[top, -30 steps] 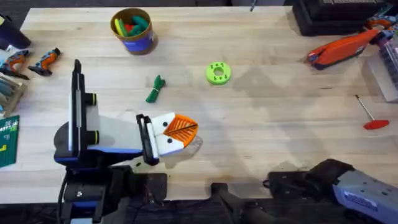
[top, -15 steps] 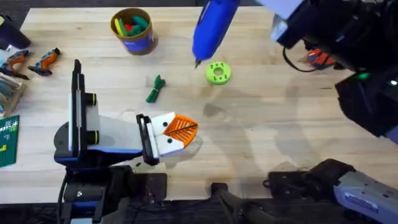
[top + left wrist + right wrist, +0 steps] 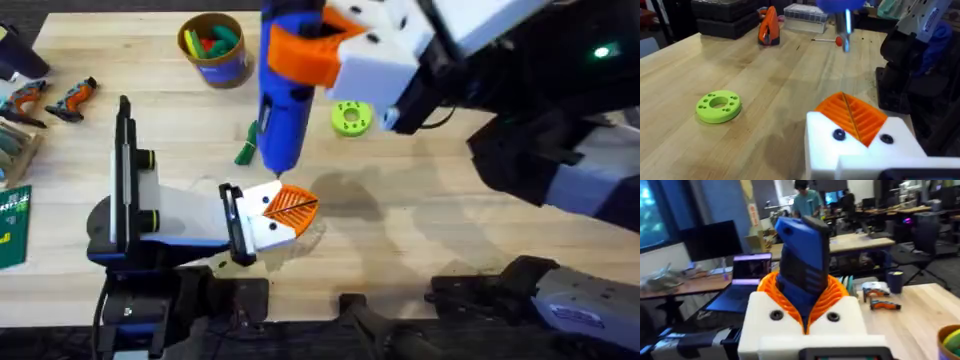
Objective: Pick up the gripper from the table and insert it into the empty holder that is missing its gripper. Then pick up a screw, insert it into the mounting hole, and use the screwdriver to tighten it. Finally, clean up the table by picking up the vegetable and placing it into the bucket.
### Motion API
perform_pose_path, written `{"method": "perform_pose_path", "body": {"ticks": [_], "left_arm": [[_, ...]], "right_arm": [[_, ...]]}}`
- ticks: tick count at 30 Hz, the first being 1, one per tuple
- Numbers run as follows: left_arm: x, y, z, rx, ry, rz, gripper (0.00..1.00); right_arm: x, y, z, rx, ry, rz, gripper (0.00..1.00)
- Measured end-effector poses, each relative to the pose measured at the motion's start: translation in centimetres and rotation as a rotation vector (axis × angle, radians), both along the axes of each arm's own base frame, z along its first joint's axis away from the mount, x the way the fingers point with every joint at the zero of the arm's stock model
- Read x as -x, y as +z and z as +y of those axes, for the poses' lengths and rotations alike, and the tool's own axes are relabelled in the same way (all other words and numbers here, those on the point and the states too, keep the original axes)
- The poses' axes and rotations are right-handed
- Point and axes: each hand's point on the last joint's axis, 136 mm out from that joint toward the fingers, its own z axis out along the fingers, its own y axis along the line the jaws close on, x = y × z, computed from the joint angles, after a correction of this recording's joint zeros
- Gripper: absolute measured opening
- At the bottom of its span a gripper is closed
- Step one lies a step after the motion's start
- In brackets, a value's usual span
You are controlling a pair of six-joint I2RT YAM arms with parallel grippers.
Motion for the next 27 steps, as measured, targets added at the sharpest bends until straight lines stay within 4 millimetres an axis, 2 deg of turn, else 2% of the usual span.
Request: {"method": "perform_pose_path", "body": {"ticks": [5, 12, 19, 27], "left_arm": [[0.0, 0.0, 0.0, 0.0, 0.0, 0.0, 0.004], [0.0, 0.0, 0.0, 0.0, 0.0, 0.0, 0.004], [0.0, 0.0, 0.0, 0.0, 0.0, 0.0, 0.004], [0.0, 0.0, 0.0, 0.0, 0.0, 0.0, 0.004]], "right_arm": [[0.3, -1.2, 1.1, 0.022, 0.043, 0.011, 0.025], [1.3, -1.6, 1.9, 0.025, 0.086, -0.003, 0.025], [1.4, -2.9, 2.9, 0.046, 0.103, -0.015, 0.025], [2.2, -3.1, 3.4, 0.046, 0.108, -0.082, 0.025]]}}
